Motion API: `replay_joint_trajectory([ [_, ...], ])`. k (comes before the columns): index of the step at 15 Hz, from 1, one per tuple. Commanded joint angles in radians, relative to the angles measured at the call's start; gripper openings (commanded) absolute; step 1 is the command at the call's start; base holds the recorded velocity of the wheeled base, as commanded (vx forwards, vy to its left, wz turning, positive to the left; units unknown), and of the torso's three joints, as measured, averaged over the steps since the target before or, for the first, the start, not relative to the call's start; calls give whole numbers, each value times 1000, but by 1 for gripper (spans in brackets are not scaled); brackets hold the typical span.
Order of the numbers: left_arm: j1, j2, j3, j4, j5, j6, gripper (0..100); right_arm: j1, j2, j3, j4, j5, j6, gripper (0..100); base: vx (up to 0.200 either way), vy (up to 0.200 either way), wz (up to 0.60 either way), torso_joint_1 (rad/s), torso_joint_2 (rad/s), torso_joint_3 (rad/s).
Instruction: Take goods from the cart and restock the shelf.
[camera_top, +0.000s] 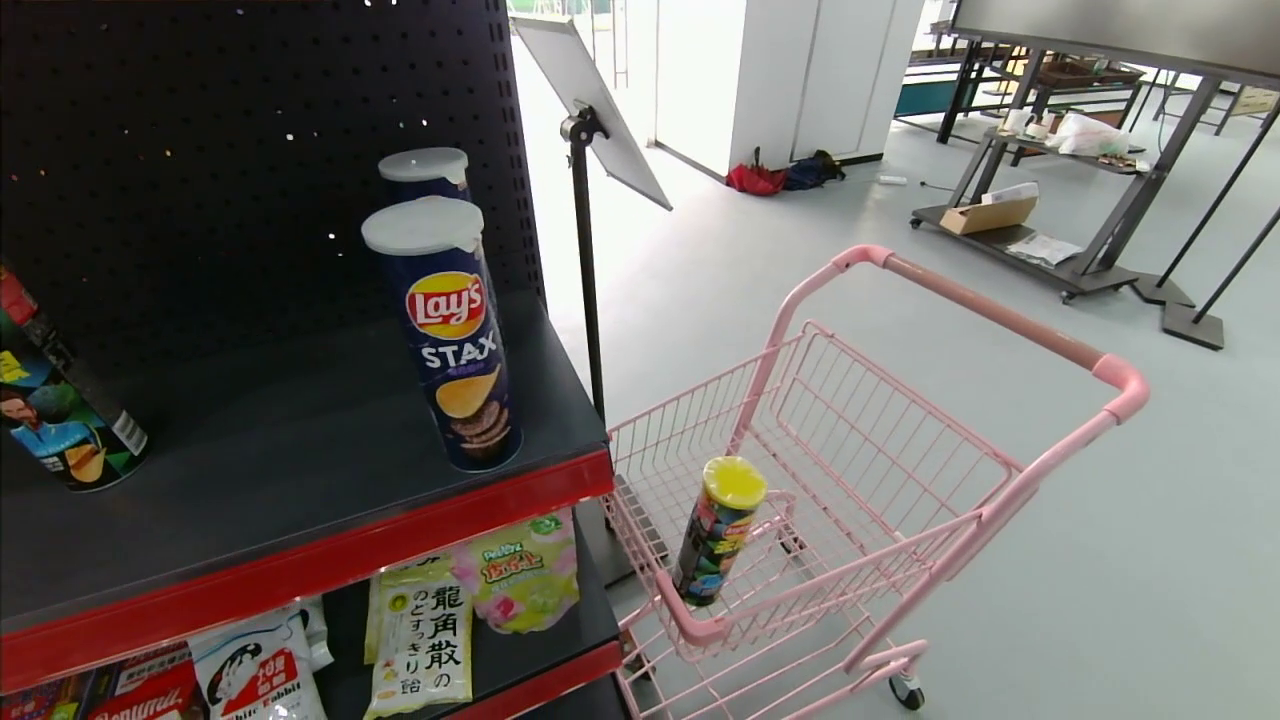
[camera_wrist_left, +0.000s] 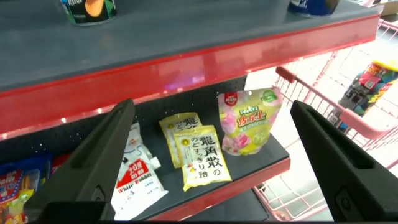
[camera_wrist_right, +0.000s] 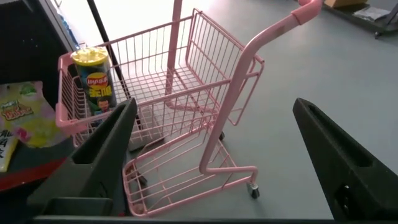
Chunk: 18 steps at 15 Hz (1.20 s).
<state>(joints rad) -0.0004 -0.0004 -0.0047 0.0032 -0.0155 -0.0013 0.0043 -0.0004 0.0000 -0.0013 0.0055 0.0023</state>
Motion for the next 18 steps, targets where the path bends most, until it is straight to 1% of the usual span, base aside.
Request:
replay_joint_trajectory([
  [1, 0, 0, 0, 0, 0, 0, 100, 0, 0, 0, 0, 1, -1, 100, 0, 0, 0, -139, 388, 242],
  [4, 0, 0, 0, 0, 0, 0, 100, 2, 40, 0, 0, 1, -4, 100, 0, 0, 0, -33, 102, 66],
  [5, 0, 0, 0, 0, 0, 0, 100, -7, 48, -21, -9, 10, -13, 100, 0, 0, 0, 0, 0, 0],
  [6, 0, 0, 0, 0, -1, 0, 100, 2, 161, -149, -19, 10, 5, 100, 0, 0, 0, 0, 0, 0],
  [7, 0, 0, 0, 0, -1, 0, 100, 8, 577, -554, -23, 10, 194, 100, 0, 0, 0, 0, 0, 0],
  [8, 2, 0, 0, 0, -1, 0, 100, 20, 775, -767, -19, 42, 260, 100, 0, 0, 0, 0, 0, 0],
  [9, 0, 0, 0, 0, -1, 0, 100, 45, 859, -788, -26, 73, 212, 100, 0, 0, 0, 0, 0, 0],
  [10, 0, 0, 0, 0, -1, 0, 100, 131, 971, -701, -52, 80, 125, 100, 0, 0, 0, 0, 0, 0],
  [12, 0, 0, 0, 0, -1, 0, 100, 171, 1174, -514, -292, 83, 154, 100, 0, 0, 0, 0, 0, 0],
  [13, 0, 0, 0, 0, -1, 0, 100, 194, 1275, -431, -419, 83, 151, 100, 0, 0, 0, 0, 0, 0],
  [14, 0, 0, 0, 0, -1, 0, 100, 235, 1468, -351, -645, 83, 150, 100, 0, 0, 0, 0, 0, 0],
  [15, 0, 0, 0, 0, -1, 0, 100, 258, 1560, -336, -750, 82, 150, 100, 0, 0, 0, 0, 0, 0],
  [16, 0, 0, 0, 0, -1, 0, 100, 299, 1679, -337, -875, 82, 150, 100, 0, 0, 0, 0, 0, 0],
  [18, 2, 0, 0, 0, -1, 0, 100, 352, 1792, -354, -953, 80, 150, 100, 0, 0, 0, 0, 0, 0],
])
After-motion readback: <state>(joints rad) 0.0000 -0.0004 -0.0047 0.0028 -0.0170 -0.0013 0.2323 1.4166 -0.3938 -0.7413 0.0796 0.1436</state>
